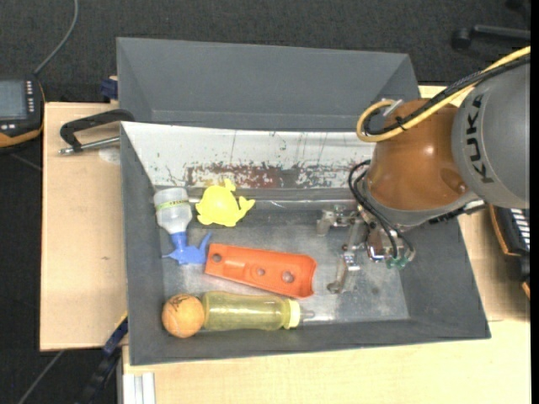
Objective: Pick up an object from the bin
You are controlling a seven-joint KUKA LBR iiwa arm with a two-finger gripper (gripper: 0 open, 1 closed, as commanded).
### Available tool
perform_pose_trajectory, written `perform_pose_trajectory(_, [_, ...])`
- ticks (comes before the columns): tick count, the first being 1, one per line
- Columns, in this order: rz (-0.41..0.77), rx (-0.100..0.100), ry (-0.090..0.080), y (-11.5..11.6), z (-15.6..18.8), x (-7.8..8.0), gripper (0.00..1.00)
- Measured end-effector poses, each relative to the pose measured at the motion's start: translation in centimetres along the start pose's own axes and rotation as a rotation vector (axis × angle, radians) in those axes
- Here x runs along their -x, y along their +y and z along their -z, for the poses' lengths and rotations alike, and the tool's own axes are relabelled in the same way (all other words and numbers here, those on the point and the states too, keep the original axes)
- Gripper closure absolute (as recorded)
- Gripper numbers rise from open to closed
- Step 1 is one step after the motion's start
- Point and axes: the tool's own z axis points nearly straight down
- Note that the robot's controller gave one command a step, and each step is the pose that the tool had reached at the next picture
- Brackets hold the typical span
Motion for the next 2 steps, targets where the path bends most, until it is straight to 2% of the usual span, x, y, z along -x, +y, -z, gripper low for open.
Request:
perform_pose_trajectory(1, [0.0, 0.0, 0.0, 0.0, 0.0, 0.0, 0.0])
perform_pose_trajectory(2, [0.05, 0.0, -0.007, 2.0, -4.1, -1.1, 0.0])
